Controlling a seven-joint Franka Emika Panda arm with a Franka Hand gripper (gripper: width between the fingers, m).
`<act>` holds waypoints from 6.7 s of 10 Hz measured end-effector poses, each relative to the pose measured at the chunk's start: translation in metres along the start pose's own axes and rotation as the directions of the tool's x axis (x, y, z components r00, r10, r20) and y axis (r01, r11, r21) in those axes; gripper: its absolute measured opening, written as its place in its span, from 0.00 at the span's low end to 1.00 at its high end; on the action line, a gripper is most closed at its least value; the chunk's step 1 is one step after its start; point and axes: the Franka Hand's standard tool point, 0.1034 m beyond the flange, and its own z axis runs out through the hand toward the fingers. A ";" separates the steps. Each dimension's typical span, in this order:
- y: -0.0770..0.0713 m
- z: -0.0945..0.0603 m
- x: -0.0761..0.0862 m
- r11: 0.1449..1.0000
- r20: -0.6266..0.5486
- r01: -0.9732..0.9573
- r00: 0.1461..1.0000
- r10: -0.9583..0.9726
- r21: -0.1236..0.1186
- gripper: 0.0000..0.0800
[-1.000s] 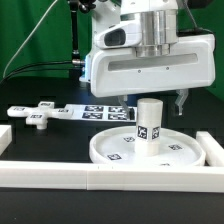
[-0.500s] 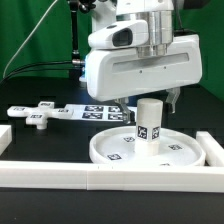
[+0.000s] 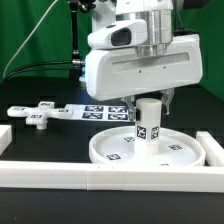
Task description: Assemble round table
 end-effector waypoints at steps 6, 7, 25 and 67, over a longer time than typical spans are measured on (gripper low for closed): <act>0.002 -0.001 0.002 0.889 -0.021 -0.457 0.889 0.457 -0.001 0.51; 0.002 -0.001 0.002 0.863 -0.021 -0.506 0.862 0.506 0.000 0.51; 0.080 -0.046 -0.065 0.978 0.008 -0.201 0.979 0.201 -0.055 0.81; 0.141 0.015 -0.214 0.950 0.108 0.308 0.947 -0.301 -0.053 0.78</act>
Offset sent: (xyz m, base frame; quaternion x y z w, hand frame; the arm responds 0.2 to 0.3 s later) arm -0.0067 -0.0019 -0.0018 -0.0040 0.0035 0.1538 0.9881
